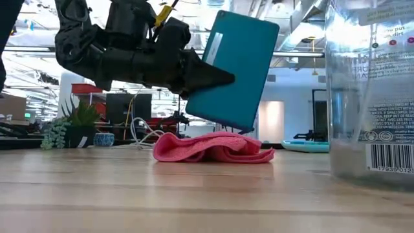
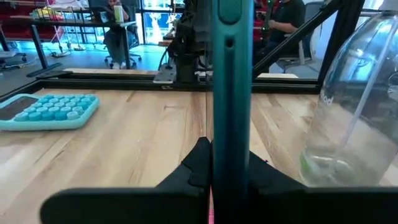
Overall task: Apply microfiber cloth
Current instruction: Spray the back of the cellphone using the spray bottle
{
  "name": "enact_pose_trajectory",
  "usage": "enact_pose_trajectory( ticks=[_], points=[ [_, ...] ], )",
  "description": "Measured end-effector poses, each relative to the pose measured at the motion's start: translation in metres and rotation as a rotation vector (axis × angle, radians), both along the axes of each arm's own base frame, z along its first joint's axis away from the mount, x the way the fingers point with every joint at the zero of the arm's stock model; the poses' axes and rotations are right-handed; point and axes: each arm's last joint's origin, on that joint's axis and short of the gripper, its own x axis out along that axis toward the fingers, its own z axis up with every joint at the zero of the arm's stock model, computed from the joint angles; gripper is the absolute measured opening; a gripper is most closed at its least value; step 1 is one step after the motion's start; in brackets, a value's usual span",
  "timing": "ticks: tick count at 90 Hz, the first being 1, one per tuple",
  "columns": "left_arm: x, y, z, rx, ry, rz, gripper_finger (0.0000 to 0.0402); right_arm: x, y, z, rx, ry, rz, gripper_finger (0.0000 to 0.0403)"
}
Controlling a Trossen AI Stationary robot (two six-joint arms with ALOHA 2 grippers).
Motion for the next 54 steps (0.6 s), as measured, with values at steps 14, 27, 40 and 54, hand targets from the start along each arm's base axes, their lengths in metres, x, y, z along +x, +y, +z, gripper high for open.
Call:
enact_pose_trajectory(
  ticks=[14, 27, 40, 54],
  points=[
    [0.000, 0.000, 0.001, -0.004, -0.007, 0.001, 0.0009, -0.019, -0.018, 0.010, -0.037, 0.104, 0.039, 0.0257],
    [0.000, 0.000, 0.001, -0.013, -0.008, 0.003, 0.0009, -0.050, -0.041, 0.016, -0.020, 0.189, -0.076, 0.0248],
    [0.000, 0.006, 0.001, -0.044, -0.010, 0.023, 0.0009, -0.073, -0.044, 0.003, 0.039, 0.174, -0.098, 0.0243],
    [0.001, 0.014, 0.001, -0.067, -0.010, 0.051, 0.0009, -0.090, -0.035, -0.041, 0.098, 0.154, -0.081, 0.0242]
  ],
)
